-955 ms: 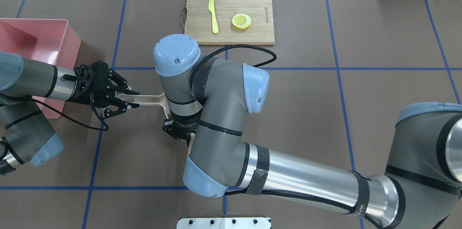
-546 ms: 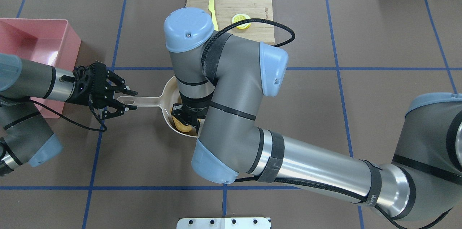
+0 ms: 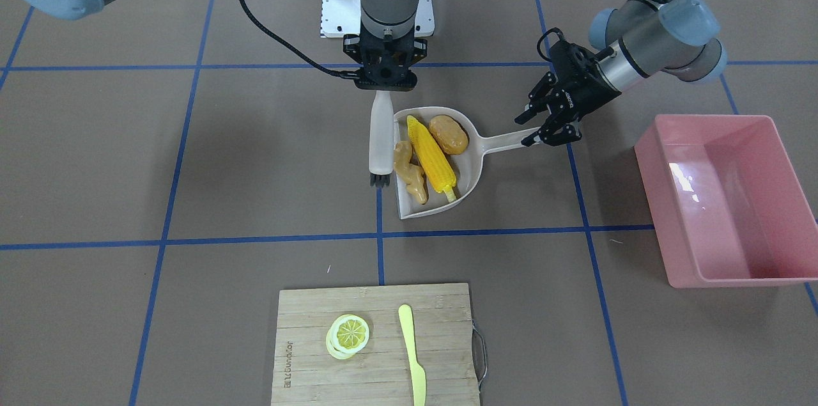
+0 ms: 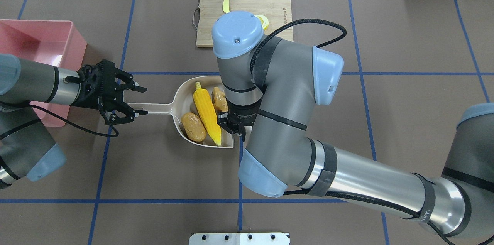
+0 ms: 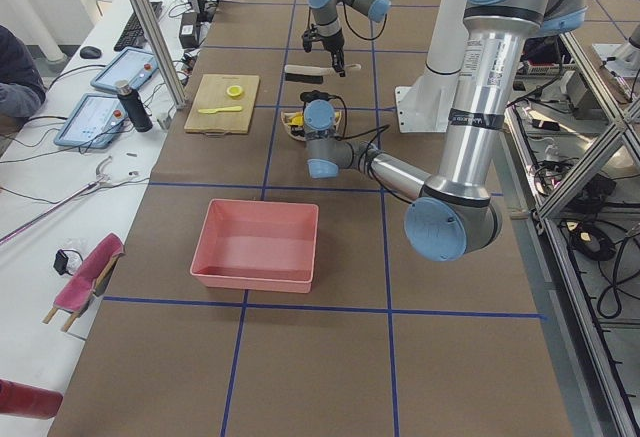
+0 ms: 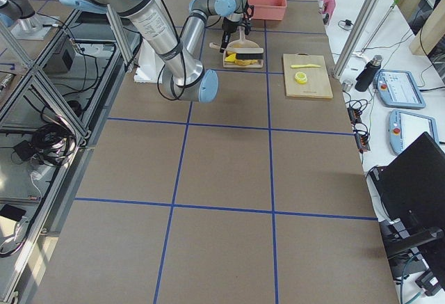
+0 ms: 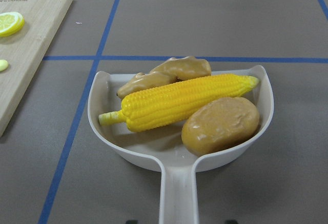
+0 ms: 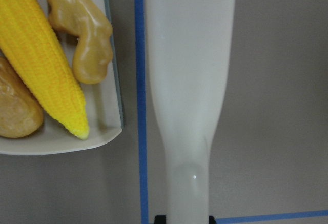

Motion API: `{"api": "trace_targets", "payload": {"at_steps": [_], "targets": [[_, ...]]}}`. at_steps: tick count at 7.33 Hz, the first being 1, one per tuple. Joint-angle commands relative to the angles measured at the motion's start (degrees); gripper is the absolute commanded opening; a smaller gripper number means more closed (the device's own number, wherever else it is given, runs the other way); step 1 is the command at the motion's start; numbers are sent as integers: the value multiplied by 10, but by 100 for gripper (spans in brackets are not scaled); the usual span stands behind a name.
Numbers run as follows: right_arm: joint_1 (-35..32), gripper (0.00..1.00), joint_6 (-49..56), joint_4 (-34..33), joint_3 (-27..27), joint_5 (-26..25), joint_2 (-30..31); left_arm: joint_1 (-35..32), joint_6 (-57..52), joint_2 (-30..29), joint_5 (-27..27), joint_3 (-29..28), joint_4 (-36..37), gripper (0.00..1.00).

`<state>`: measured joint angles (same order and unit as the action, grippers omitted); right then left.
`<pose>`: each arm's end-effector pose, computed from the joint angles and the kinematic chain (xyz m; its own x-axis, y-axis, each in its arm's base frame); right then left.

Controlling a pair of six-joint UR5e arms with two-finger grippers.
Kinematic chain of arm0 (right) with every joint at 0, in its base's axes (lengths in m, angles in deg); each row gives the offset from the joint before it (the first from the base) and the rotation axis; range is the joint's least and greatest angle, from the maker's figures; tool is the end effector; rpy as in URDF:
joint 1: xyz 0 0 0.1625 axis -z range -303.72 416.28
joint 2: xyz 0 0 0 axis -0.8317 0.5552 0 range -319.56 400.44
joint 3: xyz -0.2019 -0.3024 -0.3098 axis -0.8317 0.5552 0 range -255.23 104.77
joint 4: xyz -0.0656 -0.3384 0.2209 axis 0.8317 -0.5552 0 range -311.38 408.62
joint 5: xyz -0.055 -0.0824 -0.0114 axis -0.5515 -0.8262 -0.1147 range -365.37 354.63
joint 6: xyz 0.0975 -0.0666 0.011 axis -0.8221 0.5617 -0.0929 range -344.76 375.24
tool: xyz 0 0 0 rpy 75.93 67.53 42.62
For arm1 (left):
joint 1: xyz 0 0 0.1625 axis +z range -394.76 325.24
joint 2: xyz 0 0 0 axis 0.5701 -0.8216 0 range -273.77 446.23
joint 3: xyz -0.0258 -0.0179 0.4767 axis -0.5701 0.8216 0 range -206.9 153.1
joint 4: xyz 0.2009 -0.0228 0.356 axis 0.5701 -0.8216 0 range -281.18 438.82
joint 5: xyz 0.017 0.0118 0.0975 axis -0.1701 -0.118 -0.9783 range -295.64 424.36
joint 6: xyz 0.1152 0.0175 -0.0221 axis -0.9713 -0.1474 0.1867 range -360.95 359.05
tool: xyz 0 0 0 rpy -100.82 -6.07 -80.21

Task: Sweep and dump trash into bin

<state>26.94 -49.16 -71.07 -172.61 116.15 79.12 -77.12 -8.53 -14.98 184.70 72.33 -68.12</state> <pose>-0.5842 -0.4101 0.1705 0.7725 0.0117 0.6349 0.1520 0.9673 -0.2029 0.3771 -0.4432 0.4210 0.1943 0.9808 0.0193 -0.1887 0.0180 0.9819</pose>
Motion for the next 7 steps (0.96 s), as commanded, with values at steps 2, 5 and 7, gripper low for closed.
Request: {"api": "trace_targets", "payload": {"at_steps": [2,5,7], "targets": [[2,0,26,-7,-32,-20,41,17,-16,-6,-58,39,144,98],[30,0,51,-7,-33,-41,64,23,-27,-33,-63,83,304,98],[39,0,50,-6,-34,-47,69,31,-58,-57,-63,77,369,98]]}}
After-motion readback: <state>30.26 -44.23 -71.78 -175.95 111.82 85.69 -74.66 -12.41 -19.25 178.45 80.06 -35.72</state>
